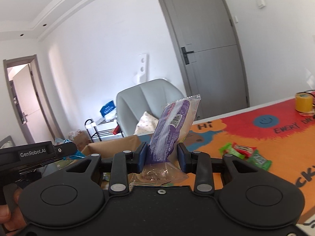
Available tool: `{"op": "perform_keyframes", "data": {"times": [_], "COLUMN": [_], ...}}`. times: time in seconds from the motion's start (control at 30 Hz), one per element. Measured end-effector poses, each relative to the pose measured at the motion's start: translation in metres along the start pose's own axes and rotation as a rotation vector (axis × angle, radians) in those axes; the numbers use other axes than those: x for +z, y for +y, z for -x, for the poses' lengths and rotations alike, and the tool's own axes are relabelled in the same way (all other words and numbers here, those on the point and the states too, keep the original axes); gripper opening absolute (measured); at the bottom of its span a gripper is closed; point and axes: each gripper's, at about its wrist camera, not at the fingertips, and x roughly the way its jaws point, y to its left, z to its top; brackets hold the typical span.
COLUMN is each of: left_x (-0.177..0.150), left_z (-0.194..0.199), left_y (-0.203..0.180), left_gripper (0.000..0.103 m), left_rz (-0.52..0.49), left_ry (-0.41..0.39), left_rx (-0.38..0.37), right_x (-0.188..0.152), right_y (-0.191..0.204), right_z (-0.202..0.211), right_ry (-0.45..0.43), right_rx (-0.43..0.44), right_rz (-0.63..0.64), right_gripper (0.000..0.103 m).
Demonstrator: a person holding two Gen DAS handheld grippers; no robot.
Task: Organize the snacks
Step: 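Lift both packets and carry them over the cardboard box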
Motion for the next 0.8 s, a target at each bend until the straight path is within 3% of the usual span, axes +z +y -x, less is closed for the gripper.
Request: {"op": "perform_keyframes", "data": {"times": [0.37, 0.8], "left_x": [0.012, 0.011], "left_z": [-0.010, -0.025], "left_y": [0.044, 0.066], "left_gripper": [0.029, 0.029], "left_rz": [0.058, 0.089], "left_ry": [0.002, 0.036], "left_rx": [0.061, 0.063], "right_x": [0.004, -0.003], "right_y": [0.036, 0.073], "right_z": [-0.023, -0.061], "right_ry": [0.023, 0.086], "right_rx": [0.074, 0.117], "right_rz": [0.047, 0.063], "right_gripper": [0.034, 0.034]}}
